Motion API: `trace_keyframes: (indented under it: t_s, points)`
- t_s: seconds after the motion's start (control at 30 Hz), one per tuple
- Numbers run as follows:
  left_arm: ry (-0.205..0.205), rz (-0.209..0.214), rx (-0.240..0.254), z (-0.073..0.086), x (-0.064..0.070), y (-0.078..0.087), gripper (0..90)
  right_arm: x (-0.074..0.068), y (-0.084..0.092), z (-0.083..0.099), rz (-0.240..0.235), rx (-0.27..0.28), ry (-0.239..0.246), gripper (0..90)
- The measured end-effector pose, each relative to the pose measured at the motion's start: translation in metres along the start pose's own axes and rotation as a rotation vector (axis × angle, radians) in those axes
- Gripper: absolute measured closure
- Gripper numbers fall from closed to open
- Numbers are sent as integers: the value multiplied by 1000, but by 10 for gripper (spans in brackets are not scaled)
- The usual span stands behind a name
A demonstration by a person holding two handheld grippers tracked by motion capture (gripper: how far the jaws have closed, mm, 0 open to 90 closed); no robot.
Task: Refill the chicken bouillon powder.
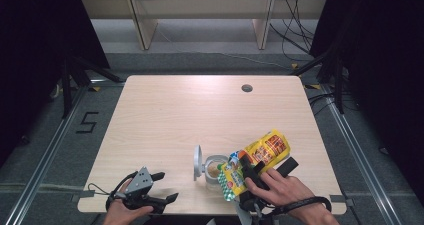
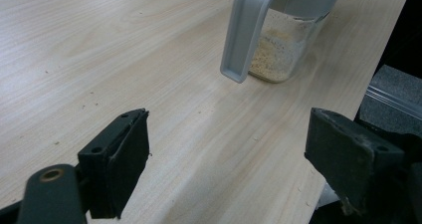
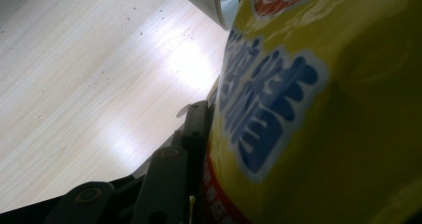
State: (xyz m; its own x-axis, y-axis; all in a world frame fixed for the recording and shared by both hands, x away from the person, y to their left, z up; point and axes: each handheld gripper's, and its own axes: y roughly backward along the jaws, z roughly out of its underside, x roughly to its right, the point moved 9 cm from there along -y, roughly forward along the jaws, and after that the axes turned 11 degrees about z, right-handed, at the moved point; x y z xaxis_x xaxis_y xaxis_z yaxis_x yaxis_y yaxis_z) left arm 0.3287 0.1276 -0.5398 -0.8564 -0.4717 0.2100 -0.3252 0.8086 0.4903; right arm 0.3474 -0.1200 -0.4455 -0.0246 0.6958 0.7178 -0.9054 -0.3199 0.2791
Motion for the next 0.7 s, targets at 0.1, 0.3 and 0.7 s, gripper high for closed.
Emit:
trace_keyframes:
  t_s: [0.1,0.3,0.7]
  points:
    - [3,2,4,0,0,0,169,0,0,0,-4,5,0,694]
    - [1,1,0,0,0,0,169,2,-1,1,-5,4,12,696]
    - [9,9,16,-1,2,-1,169,6,-1,2,-3,6,23,697]
